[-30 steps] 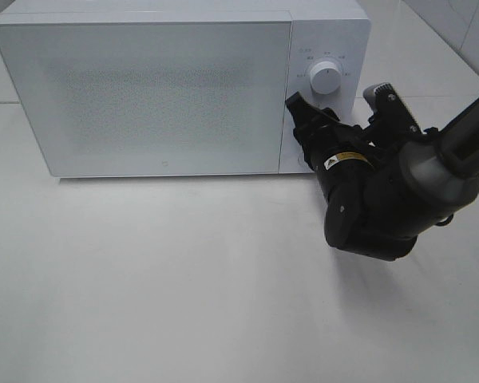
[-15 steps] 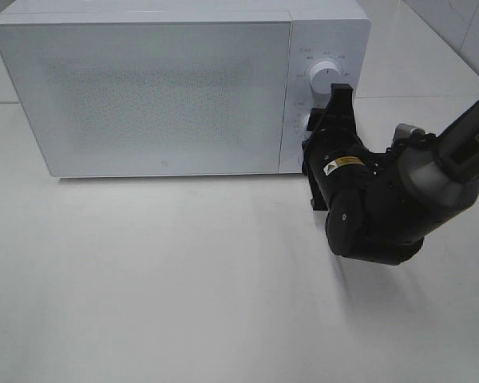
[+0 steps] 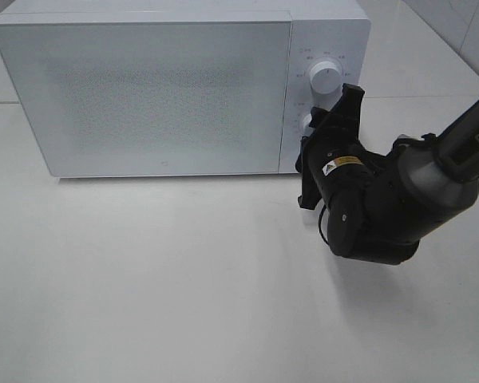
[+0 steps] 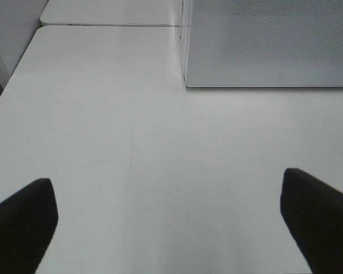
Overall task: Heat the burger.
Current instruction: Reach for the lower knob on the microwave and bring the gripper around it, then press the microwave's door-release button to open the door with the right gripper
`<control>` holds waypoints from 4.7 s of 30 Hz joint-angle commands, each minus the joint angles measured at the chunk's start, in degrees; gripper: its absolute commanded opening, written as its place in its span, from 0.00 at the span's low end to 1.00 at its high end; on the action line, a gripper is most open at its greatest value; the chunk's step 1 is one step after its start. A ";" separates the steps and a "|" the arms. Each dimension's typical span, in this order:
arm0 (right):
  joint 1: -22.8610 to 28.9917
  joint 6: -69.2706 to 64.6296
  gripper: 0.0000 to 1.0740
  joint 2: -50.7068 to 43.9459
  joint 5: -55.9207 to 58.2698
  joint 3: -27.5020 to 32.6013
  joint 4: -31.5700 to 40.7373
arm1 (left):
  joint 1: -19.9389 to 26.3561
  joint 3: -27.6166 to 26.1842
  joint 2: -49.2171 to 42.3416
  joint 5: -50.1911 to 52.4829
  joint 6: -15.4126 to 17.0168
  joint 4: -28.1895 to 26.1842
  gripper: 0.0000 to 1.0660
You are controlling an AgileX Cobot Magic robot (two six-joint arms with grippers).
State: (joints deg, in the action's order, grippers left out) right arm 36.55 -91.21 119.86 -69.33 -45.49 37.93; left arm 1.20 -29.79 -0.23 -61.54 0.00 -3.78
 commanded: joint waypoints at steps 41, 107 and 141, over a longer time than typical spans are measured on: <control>0.74 18.85 0.64 -4.81 -4.64 6.47 -0.80 | 0.06 0.17 -1.43 0.46 0.00 -0.34 0.92; -8.59 88.75 0.71 -75.75 121.30 5.61 -37.93 | 0.06 0.17 -1.43 0.46 0.00 -0.34 0.92; -28.25 85.26 0.71 -120.21 126.45 16.96 -46.58 | 0.06 0.17 -1.43 0.46 0.00 -0.34 0.92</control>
State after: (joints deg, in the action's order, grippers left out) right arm 9.45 -6.30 1.09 58.61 -28.93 -9.11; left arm 1.20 -29.79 -0.23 -61.54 0.00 -3.78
